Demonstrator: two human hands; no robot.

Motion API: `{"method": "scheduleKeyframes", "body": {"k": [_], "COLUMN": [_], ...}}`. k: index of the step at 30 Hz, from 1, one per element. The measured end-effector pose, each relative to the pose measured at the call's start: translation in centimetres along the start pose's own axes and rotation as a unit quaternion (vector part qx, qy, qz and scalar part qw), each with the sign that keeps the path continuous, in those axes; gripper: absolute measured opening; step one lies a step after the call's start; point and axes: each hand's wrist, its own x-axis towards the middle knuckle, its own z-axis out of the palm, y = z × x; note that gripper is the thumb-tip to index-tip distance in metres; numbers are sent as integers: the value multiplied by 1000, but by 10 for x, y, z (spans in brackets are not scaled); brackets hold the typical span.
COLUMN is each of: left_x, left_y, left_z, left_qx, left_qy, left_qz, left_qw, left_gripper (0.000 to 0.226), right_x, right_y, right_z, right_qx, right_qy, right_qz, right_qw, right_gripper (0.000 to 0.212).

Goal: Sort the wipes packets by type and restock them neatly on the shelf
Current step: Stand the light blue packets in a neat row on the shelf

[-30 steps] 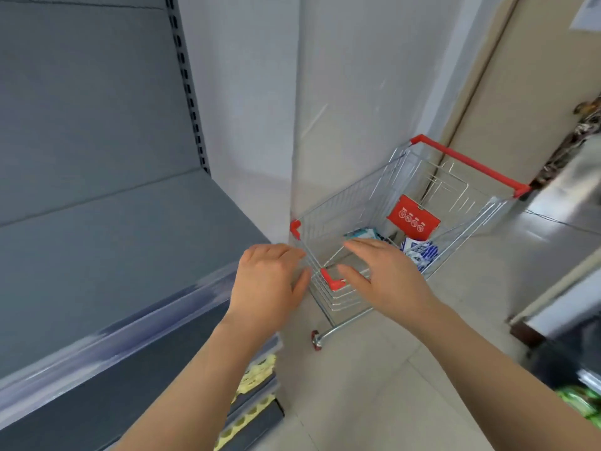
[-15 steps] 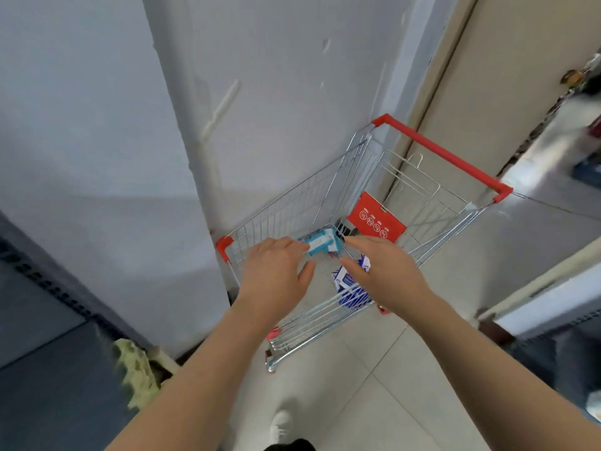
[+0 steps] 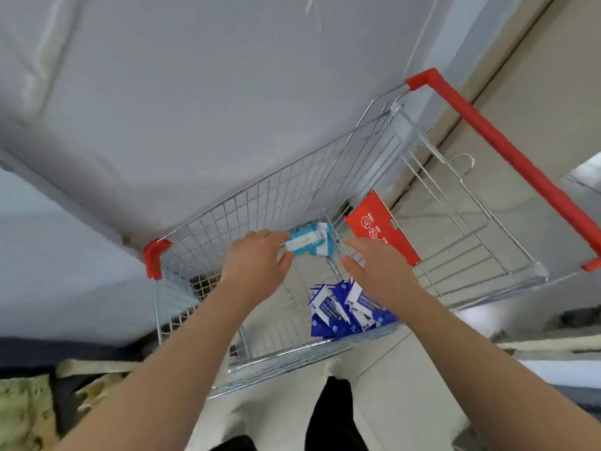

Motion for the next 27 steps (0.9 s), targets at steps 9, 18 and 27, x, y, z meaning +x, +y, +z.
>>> {"method": "scheduleKeyframes", "body": {"k": [9, 18, 27], "left_x": [130, 229, 265], "left_y": [-14, -66, -94], "left_z": [148, 312, 397], "left_qx": [-63, -36, 15], "left_qy": [-61, -146, -143], "left_qz": [-145, -162, -114], "left_qw": [986, 975, 983], "left_gripper": [40, 47, 67], "right_x": [158, 269, 310], "right_y": [102, 153, 173], "right_z": [85, 236, 306], "right_qx": [53, 118, 156], "right_qy": [-78, -97, -136], "right_qz": [-39, 2, 65], "right_qw": [995, 988, 976], "right_gripper": [47, 41, 45]}}
